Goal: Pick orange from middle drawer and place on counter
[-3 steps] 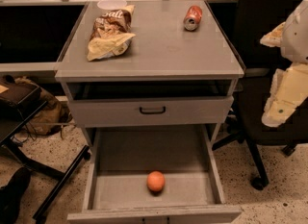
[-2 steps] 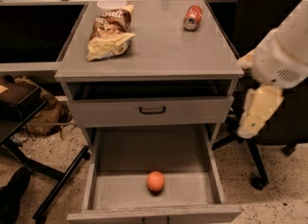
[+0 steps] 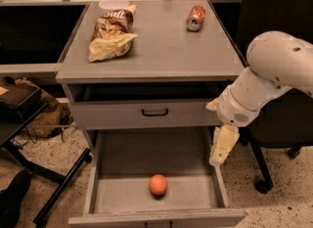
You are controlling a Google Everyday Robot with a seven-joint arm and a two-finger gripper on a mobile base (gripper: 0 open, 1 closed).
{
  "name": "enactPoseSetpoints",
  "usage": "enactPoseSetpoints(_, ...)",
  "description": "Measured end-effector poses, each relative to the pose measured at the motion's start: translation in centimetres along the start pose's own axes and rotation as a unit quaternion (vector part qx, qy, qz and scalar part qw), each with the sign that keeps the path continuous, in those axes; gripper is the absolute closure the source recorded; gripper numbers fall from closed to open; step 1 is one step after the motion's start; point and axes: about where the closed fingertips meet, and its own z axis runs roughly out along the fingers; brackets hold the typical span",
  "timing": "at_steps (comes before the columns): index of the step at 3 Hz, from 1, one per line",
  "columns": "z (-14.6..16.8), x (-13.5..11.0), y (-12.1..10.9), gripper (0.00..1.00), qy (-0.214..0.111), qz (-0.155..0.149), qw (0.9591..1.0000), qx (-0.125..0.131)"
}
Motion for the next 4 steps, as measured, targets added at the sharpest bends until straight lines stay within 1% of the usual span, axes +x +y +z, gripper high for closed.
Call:
enactPoseSetpoints(1, 0.0, 0.0, 0.0, 0.0, 0.0, 0.0, 1.0, 0.0)
enactPoseSetpoints(2, 5.5, -0.1, 0.3, 0.0, -0.012, -0.019, 0.9995, -0.022)
enactPoseSetpoints(3, 13.1, -0.1, 1.2, 0.0, -0.055, -0.034, 0.997, -0.044)
enactPoseSetpoints(4, 17.1, 1.4, 1.7, 0.0, -0.095, -0.023, 0.9943, -0.043)
